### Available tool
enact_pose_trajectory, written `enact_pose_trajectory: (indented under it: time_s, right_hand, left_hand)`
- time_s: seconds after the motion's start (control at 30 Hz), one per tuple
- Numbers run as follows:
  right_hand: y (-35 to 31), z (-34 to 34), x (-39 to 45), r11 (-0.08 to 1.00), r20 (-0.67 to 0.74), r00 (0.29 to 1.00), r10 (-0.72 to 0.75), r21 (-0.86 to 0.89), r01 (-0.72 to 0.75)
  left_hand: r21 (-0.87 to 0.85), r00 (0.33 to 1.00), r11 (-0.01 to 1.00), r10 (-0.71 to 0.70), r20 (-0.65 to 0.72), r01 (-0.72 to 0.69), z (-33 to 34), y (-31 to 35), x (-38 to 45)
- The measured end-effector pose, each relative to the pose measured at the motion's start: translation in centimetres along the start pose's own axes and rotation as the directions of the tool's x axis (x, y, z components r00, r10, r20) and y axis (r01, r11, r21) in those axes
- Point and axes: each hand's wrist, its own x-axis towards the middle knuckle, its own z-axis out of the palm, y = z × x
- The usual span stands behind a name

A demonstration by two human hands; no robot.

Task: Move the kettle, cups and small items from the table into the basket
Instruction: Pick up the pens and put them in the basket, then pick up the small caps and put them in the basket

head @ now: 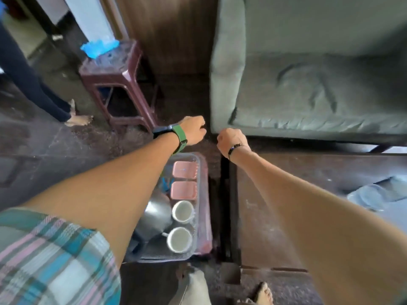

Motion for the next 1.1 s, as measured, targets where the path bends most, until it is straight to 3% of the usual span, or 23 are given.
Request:
enact_pose_trajectory:
  time_s: [0.3, 0.53, 0.87, 1.1]
  right_hand:
    - [18.2, -10.5, -8.3, 0.981, -0.143, 0.973, 0.178, 0.103, -0.165]
    - [31.5, -13.8, -14.2, 0.895, -0.230, 0.872, 0.432, 0.228, -0.383]
    - [44.0, -14.6, -19.0, 0.725, -0.173, 0.708, 0.685, 0.266, -0.636]
    - [48.9, -14.0, -17.2, 0.703, -0.125, 0.701, 0.702, 0.276, -0.655]
  left_hand:
    - [0.000, 0.991, 0.992, 0.129, 0.020, -0.130, 5.8, 20.9, -3.4]
    - [0.004, 0.941, 0.953, 0.297, 0.163, -0.302, 13.0, 32.6, -5.4]
    - [-0.051, 0.859, 0.917, 0.388, 0.333, -0.395, 21.9, 41.5, -4.5]
    - [-0.072, 0.855, 0.945, 0.320, 0.408, -0.320, 26.8, 43.6, -3.1]
